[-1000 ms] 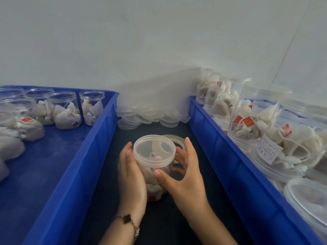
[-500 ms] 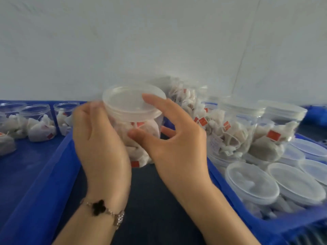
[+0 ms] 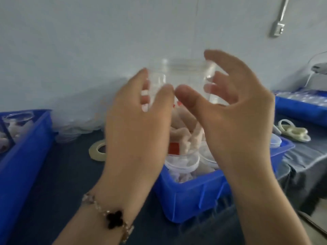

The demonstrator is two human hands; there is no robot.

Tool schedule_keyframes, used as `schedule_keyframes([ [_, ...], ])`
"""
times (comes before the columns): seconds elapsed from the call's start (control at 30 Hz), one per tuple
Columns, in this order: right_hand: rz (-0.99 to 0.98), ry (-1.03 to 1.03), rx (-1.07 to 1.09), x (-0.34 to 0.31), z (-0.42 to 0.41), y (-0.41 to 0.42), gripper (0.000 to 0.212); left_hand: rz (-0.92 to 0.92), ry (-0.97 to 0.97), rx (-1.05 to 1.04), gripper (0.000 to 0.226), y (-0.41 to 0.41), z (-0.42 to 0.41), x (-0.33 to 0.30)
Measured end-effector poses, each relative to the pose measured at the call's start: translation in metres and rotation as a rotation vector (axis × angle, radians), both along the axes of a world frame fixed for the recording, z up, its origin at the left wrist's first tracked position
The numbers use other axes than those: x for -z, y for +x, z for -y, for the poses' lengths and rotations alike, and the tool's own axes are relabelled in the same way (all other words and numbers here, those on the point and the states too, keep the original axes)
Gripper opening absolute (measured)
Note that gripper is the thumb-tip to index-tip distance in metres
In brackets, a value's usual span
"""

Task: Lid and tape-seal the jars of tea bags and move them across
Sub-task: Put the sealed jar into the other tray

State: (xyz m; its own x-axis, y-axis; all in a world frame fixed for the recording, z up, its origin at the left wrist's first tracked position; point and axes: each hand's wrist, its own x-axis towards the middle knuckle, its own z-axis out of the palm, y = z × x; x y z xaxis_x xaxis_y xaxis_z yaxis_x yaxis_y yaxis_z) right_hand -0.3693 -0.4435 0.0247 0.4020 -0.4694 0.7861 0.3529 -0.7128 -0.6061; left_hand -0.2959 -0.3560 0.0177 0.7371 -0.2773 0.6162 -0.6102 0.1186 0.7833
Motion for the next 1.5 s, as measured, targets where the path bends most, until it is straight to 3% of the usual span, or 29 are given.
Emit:
schedule_keyframes([
  [0.03, -0.013, -0.020, 0.110, 0.002, 0.005, 0.000, 0.044, -0.026, 0.010, 0.021, 0.052, -0.008, 0.006, 0.003],
  [0.13, -0.135, 0.091, 0.106, 0.026, 0.033, 0.000, 0.048, -0.066, 0.144, 0.082, 0.048, -0.005, 0.024, 0.029],
  [0.27, -0.224, 0.168, 0.091, 0.059, 0.049, 0.008, 0.047, -0.033, 0.333, 0.004, 0.054, 0.002, 0.040, 0.060],
  [0.53, -0.284, 0.148, 0.088, 0.065, 0.054, 0.022, 0.051, -0.006, 0.314, -0.037, 0.058, 0.014, 0.048, 0.071],
  [0.63, -0.314, 0.059, 0.173, 0.067, 0.040, 0.021, 0.066, -0.027, 0.333, -0.039, 0.061, 0.018, 0.038, 0.071],
  [0.73, -0.175, -0.155, 0.263, 0.067, 0.008, 0.027, 0.068, -0.051, 0.312, -0.103, 0.062, 0.027, 0.015, 0.065],
  [0.83, -0.142, -0.190, 0.064, 0.067, -0.033, 0.047, 0.064, -0.045, 0.269, -0.167, 0.057, 0.039, -0.025, 0.057],
  [0.93, -0.288, -0.075, -0.218, 0.066, -0.081, 0.073, 0.057, -0.021, 0.298, -0.312, 0.052, 0.054, -0.078, 0.058],
  [1.07, -0.462, 0.078, -0.572, 0.079, -0.138, 0.111, 0.069, -0.149, 0.364, -0.501, 0.051, 0.077, -0.155, 0.064],
  [1.17, -0.614, 0.070, -0.755, 0.087, -0.179, 0.134, 0.068, -0.242, 0.437, -0.619, 0.051, 0.091, -0.208, 0.066],
  [1.37, -0.859, -0.049, -0.849, 0.088, -0.254, 0.177, 0.061, -0.432, 0.536, -0.803, 0.052, 0.120, -0.284, 0.077],
  [1.5, -0.979, -0.248, -0.825, 0.090, -0.287, 0.219, 0.074, -0.606, 0.463, -0.894, 0.067, 0.148, -0.313, 0.088],
])
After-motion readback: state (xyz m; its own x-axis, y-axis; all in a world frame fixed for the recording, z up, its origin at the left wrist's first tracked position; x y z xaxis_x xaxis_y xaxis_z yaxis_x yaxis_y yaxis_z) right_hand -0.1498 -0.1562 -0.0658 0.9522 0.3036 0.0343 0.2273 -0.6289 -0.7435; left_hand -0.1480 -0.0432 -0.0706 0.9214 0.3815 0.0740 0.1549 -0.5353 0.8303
